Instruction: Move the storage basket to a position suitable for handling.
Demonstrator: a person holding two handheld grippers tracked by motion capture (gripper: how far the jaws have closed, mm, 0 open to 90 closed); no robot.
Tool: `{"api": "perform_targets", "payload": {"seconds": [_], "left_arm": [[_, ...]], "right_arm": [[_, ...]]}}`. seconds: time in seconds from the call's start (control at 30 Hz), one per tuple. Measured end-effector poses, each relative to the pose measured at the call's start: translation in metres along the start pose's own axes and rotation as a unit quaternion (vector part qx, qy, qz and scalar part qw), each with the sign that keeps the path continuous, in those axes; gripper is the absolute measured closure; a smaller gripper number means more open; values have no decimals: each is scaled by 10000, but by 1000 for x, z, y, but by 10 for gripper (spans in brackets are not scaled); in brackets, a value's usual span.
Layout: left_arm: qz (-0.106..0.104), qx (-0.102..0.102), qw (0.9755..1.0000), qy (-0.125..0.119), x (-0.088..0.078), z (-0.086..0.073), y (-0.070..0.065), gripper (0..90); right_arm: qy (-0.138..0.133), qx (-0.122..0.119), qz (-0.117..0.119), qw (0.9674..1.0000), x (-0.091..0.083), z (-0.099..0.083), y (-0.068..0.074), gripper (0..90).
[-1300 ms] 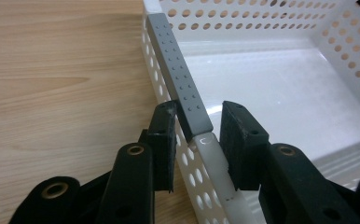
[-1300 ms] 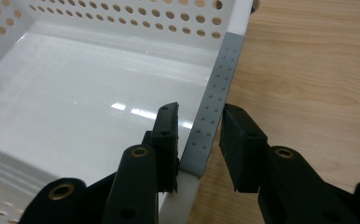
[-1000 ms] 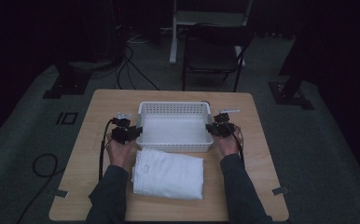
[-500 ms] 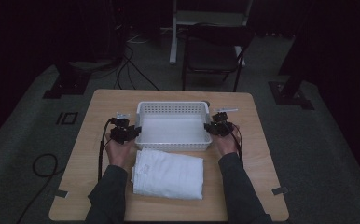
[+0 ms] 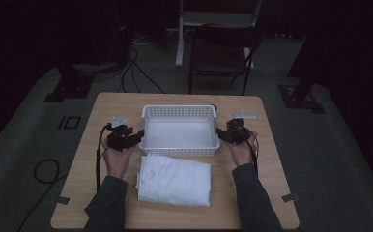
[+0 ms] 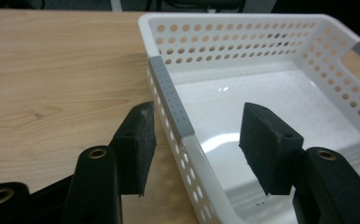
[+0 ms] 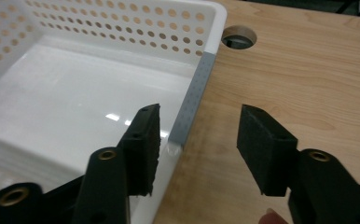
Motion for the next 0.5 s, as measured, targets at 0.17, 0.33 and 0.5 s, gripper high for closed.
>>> {"api": "perform_targets", "payload": {"seconds": [0.17, 0.33, 0.5], "left_arm": [[57, -14, 9999, -160, -25, -9, -6, 418], [-2, 19, 9999, -117, -41, -29, -15, 419], [-266, 136, 9993, 233, -39, -60, -37, 420]], "right_arm": [[-138, -199, 27, 9997, -31, -12, -1, 444], [-167, -398, 217, 9988, -56, -32, 4, 445], [63, -296, 876, 9957, -62, -71, 26, 444]]}}
Point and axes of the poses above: each handheld gripper's, and its own axes: x roughly forward along the jaws, z roughly out of its top, y roughly to its left, the point moved 8 cm from there along x, roughly forward along the jaws, and after that the axes turned 8 degrees about x, right-handed, at the moved point
